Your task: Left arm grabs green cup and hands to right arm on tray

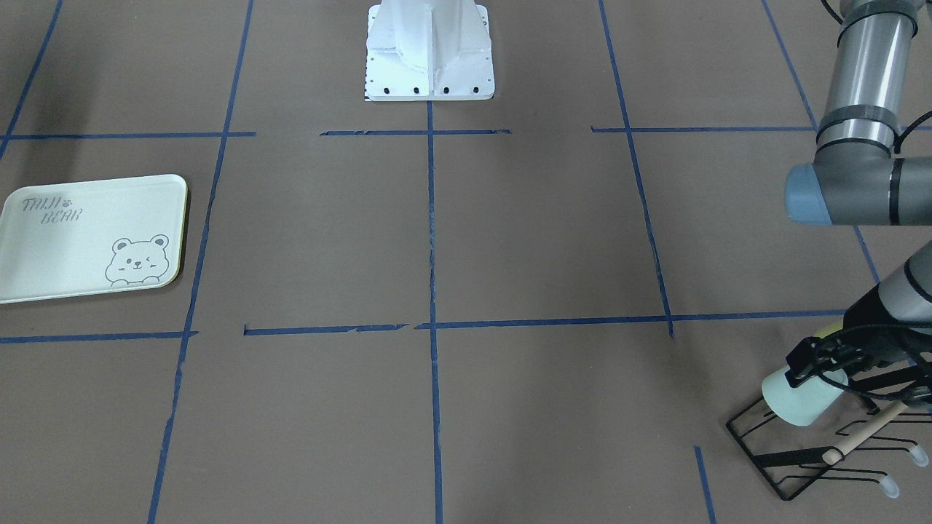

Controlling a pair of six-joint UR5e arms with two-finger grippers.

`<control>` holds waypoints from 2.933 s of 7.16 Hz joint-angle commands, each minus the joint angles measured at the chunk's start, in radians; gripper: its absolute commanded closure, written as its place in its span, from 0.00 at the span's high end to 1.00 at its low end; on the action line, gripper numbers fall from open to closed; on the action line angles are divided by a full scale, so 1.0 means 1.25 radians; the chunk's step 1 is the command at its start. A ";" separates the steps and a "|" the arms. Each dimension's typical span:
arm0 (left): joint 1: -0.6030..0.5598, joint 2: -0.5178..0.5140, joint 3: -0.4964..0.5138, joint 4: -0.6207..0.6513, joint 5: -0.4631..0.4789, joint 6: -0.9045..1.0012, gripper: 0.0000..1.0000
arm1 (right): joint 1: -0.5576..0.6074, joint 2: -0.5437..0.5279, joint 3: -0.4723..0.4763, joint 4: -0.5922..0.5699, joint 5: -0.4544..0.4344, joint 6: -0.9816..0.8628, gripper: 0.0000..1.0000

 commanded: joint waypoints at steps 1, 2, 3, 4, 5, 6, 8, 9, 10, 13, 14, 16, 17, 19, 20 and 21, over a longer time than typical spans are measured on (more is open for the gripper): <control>-0.025 0.046 -0.115 0.043 -0.032 0.000 0.10 | -0.001 0.000 0.000 0.000 0.003 0.001 1.00; -0.025 0.054 -0.187 0.110 -0.033 0.000 0.10 | -0.001 0.000 0.000 0.000 0.003 0.001 1.00; -0.030 0.053 -0.244 0.176 -0.031 0.000 0.09 | -0.001 0.002 0.001 0.001 0.004 0.001 1.00; -0.032 0.053 -0.281 0.211 -0.033 -0.001 0.09 | -0.001 0.002 0.005 0.000 0.020 0.001 1.00; -0.028 0.048 -0.305 0.216 -0.033 -0.014 0.08 | -0.005 0.009 0.005 0.000 0.085 -0.001 1.00; -0.006 0.048 -0.325 0.214 -0.039 -0.056 0.08 | -0.008 0.010 0.004 0.000 0.172 -0.002 1.00; 0.102 0.040 -0.373 0.203 -0.033 -0.214 0.08 | -0.011 0.054 0.005 0.000 0.201 0.011 0.99; 0.148 0.023 -0.382 0.202 -0.029 -0.278 0.08 | -0.014 0.095 0.005 0.007 0.197 0.082 0.99; 0.197 0.002 -0.376 0.174 -0.023 -0.298 0.08 | -0.026 0.136 0.004 0.056 0.181 0.213 1.00; 0.295 -0.003 -0.358 -0.043 0.027 -0.433 0.08 | -0.215 0.137 -0.005 0.480 -0.040 0.704 1.00; 0.325 -0.011 -0.347 -0.132 0.064 -0.494 0.08 | -0.264 0.137 -0.005 0.586 -0.048 0.864 1.00; 0.388 -0.010 -0.294 -0.351 0.132 -0.668 0.08 | -0.352 0.139 -0.005 0.794 -0.085 1.128 0.99; 0.429 -0.011 -0.279 -0.450 0.191 -0.734 0.08 | -0.428 0.145 -0.006 0.911 -0.160 1.263 0.99; 0.475 -0.011 -0.279 -0.561 0.210 -0.846 0.08 | -0.485 0.170 -0.023 1.083 -0.173 1.393 0.99; 0.486 -0.011 -0.279 -0.597 0.210 -0.864 0.08 | -0.512 0.172 -0.026 1.161 -0.169 1.414 0.99; 0.507 -0.012 -0.279 -0.654 0.210 -0.925 0.08 | -0.529 0.189 -0.027 1.233 -0.170 1.493 0.99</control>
